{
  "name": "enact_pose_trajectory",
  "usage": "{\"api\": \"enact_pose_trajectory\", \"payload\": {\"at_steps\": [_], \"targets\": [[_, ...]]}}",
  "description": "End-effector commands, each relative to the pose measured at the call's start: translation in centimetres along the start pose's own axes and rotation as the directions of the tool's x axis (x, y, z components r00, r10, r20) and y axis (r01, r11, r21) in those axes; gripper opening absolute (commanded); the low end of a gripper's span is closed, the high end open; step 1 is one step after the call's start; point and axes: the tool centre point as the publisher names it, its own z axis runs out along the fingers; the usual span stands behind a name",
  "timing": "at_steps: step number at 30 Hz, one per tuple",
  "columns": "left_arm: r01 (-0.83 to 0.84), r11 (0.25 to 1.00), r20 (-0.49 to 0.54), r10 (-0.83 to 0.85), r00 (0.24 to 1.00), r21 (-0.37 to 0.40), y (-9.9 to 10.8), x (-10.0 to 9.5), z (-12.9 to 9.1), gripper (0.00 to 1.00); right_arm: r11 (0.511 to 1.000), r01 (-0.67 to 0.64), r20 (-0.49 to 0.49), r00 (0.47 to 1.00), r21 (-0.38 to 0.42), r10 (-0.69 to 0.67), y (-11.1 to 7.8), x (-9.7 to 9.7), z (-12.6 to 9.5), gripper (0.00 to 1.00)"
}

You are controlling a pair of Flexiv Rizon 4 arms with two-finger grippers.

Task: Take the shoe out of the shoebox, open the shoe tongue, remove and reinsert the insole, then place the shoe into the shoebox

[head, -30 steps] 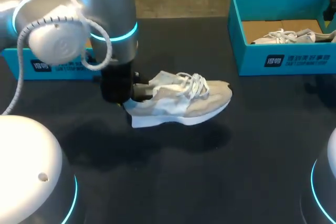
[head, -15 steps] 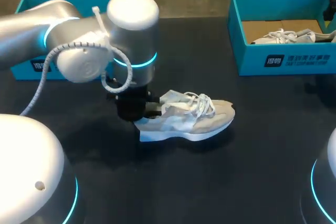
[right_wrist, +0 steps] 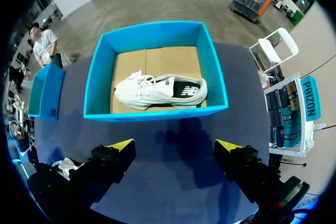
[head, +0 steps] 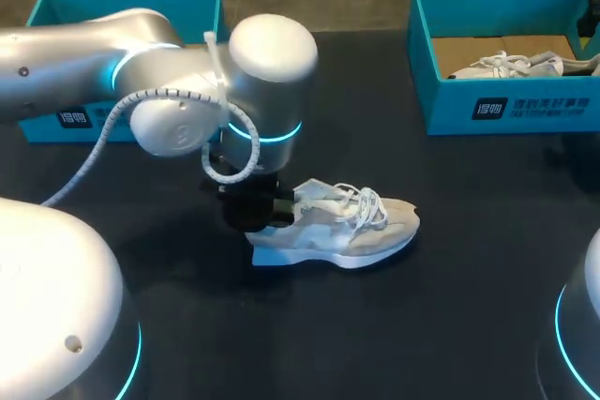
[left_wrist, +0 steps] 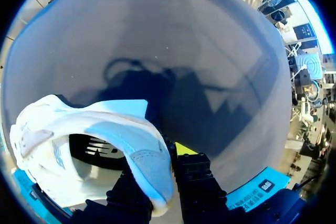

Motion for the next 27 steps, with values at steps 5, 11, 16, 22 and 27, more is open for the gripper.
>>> {"api": "enact_pose_trajectory", "payload": {"at_steps": [5,11,16,22,27], "targets": [[0.013,1.0,-0.036,-0.013,0.999,-0.019,-0.2,-0.5,0.3,0.0,1.0,0.0,-0.001,1.0,0.0,0.0,0.1,0.0,0.0,1.0],[0.027,0.999,-0.037,-0.028,0.999,-0.025,-0.3,-0.5,-0.1,1.0,1.0,0.0,-0.001,1.0,0.0,0.0,0.1,0.0,0.0,1.0],[0.047,0.999,0.014,-0.047,0.999,-0.008,-0.3,-0.4,-1.7,1.0,1.0,0.0,-0.001,1.0,0.0,0.0,0.1,0.0,0.0,1.0],[0.157,0.987,0.129,-0.16,0.979,0.034,0.0,0.2,-4.7,1.0,1.0,0.0,-0.001,1.0,0.0,0.0,0.1,0.0,0.0,1.0],[0.24,0.968,0.246,-0.249,0.937,0.067,0.2,0.8,-7.2,1.0,1.0,0.0,-0.001,1.0,0.0,0.0,0.1,0.0,0.0,1.0]]}}
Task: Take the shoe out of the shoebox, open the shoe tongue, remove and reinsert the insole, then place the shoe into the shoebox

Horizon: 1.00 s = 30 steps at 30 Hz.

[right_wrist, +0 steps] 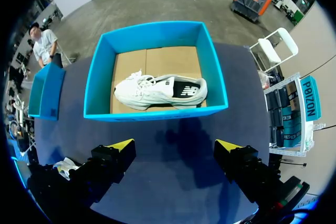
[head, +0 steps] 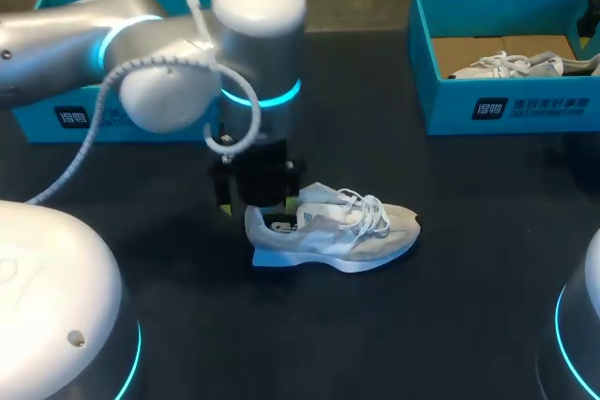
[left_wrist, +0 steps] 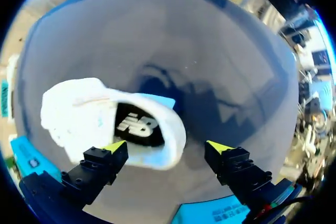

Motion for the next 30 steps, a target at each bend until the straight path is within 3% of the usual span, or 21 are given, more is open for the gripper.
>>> {"api": "enact_pose_trajectory", "payload": {"at_steps": [1,7,11,22,30], "targets": [[0.031,0.999,0.137,-0.032,0.99,0.008,0.0,2.2,-2.6,1.0,1.0,0.0,-0.001,1.0,0.001,0.0,0.1,0.0,0.0,1.0],[0.119,0.991,0.231,-0.129,0.964,0.054,-0.1,3.1,-3.8,1.0,1.0,0.0,-0.001,1.0,0.001,0.0,0.1,0.0,0.0,1.0],[0.22,0.97,0.31,-0.242,0.92,0.103,-0.2,4.8,-3.9,1.0,1.0,0.0,-0.001,1.0,0.001,0.0,0.1,0.0,0.0,1.0],[0.393,0.824,0.502,-0.563,0.657,0.409,-1.0,11.2,-1.7,1.0,1.0,0.0,-0.001,1.0,0.001,0.0,0.1,0.0,0.0,1.0],[0.403,0.748,0.563,-0.663,0.494,0.527,-1.5,14.6,-1.3,1.0,1.0,0.0,-0.001,1.0,0.001,0.0,0.1,0.0,0.0,1.0]]}}
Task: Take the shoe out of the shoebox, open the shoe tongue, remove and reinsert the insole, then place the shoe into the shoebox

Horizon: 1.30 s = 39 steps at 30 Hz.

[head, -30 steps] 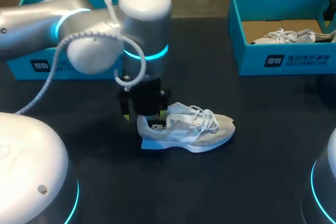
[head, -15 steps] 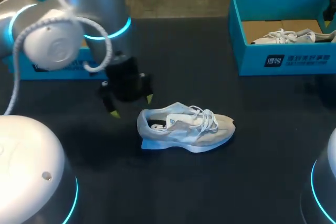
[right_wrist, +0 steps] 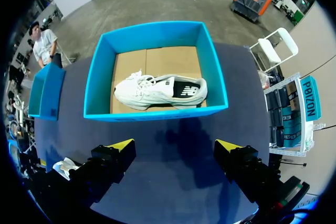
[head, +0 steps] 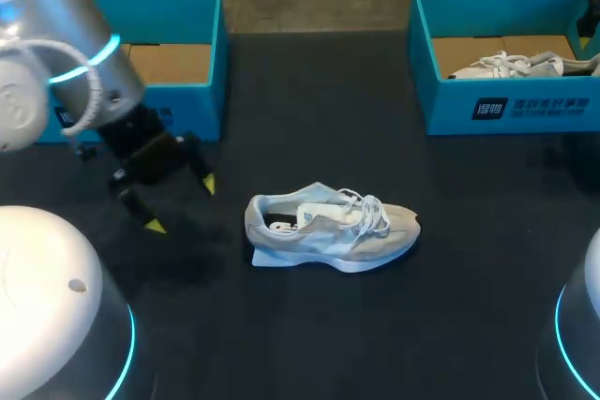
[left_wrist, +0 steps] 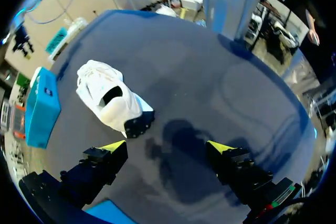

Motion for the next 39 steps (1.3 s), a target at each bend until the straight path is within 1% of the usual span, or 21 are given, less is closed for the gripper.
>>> {"api": "enact_pose_trajectory", "payload": {"at_steps": [1,8,14,18,27,29,31,39], "targets": [[0.037,0.989,0.504,-0.106,0.857,0.146,1.2,2.9,-0.5,1.0,1.0,0.0,-0.001,1.0,0.0,0.0,0.1,0.0,0.0,1.0],[0.085,0.963,0.591,-0.226,0.774,0.257,2.7,5.0,-0.3,1.0,1.0,0.0,-0.001,1.0,0.0,0.0,0.1,0.0,0.0,1.0],[0.137,0.944,0.646,-0.307,0.699,0.3,3.3,6.6,-0.2,1.0,1.0,0.0,-0.001,1.0,0.0,0.0,0.1,0.0,0.0,1.0],[0.141,0.937,0.663,-0.327,0.673,0.319,3.4,7.1,-0.3,1.0,1.0,0.0,-0.001,1.0,0.0,0.0,0.1,0.0,0.0,1.0],[0.138,0.948,0.655,-0.3,0.693,0.288,3.5,7.3,-1.4,1.0,1.0,0.0,-0.001,1.0,0.0,0.0,0.1,0.0,0.0,1.0],[0.146,0.942,0.661,-0.318,0.68,0.304,3.9,7.5,-1.5,1.0,1.0,0.0,-0.001,1.0,0.0,0.0,0.1,0.0,0.0,1.0],[0.147,0.937,0.651,-0.328,0.684,0.317,4.2,7.5,-1.5,1.0,1.0,0.0,-0.001,1.0,0.0,0.0,0.1,0.0,0.0,1.0],[0.147,0.937,0.651,-0.328,0.684,0.317,4.2,7.5,-1.5,1.0,1.0,0.0,-0.001,1.0,0.0,0.0,0.1,0.0,0.0,1.0]]}}
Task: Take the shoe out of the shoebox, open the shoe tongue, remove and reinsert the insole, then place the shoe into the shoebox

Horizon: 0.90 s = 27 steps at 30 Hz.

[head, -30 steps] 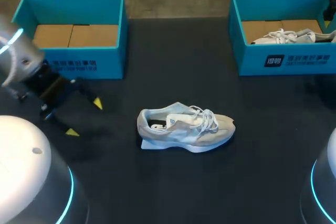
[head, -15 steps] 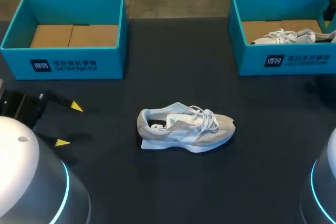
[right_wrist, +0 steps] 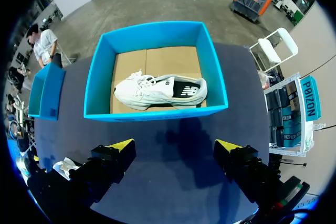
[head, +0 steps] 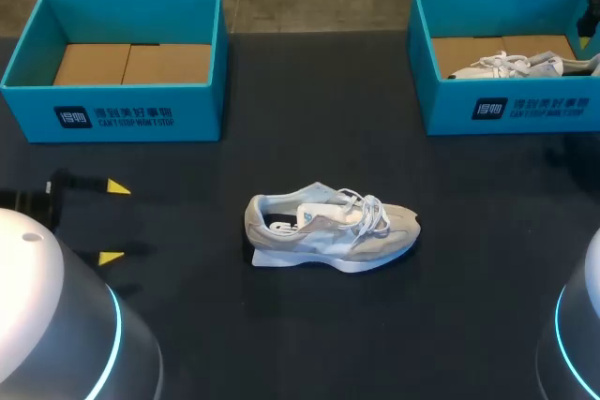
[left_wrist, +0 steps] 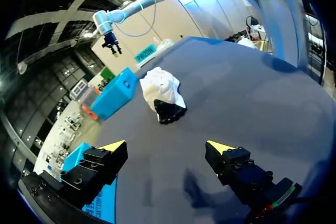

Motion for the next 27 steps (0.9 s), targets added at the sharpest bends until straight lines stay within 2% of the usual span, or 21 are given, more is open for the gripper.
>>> {"api": "enact_pose_trajectory", "payload": {"at_steps": [1,7,13,27], "targets": [[-0.001,1.0,0.039,0.002,0.999,-0.003,-0.1,0.3,0.1,1.0,1.0,0.0,-0.001,1.0,0.001,0.0,0.1,0.0,0.0,1.0],[-0.001,1.0,0.039,0.002,0.999,-0.003,-0.1,0.3,0.1,1.0,1.0,0.0,-0.001,1.0,0.001,0.0,0.1,0.0,0.0,1.0],[0.188,0.979,0.051,-0.192,0.98,0.082,-0.6,-0.6,1.0,1.0,1.0,0.0,-0.001,1.0,0.001,0.0,0.1,0.0,0.0,1.0],[0.405,0.911,-0.033,-0.404,0.914,0.079,-1.4,-1.6,3.2,1.0,1.0,0.0,-0.001,1.0,0.001,0.0,0.1,0.0,0.0,1.0]]}}
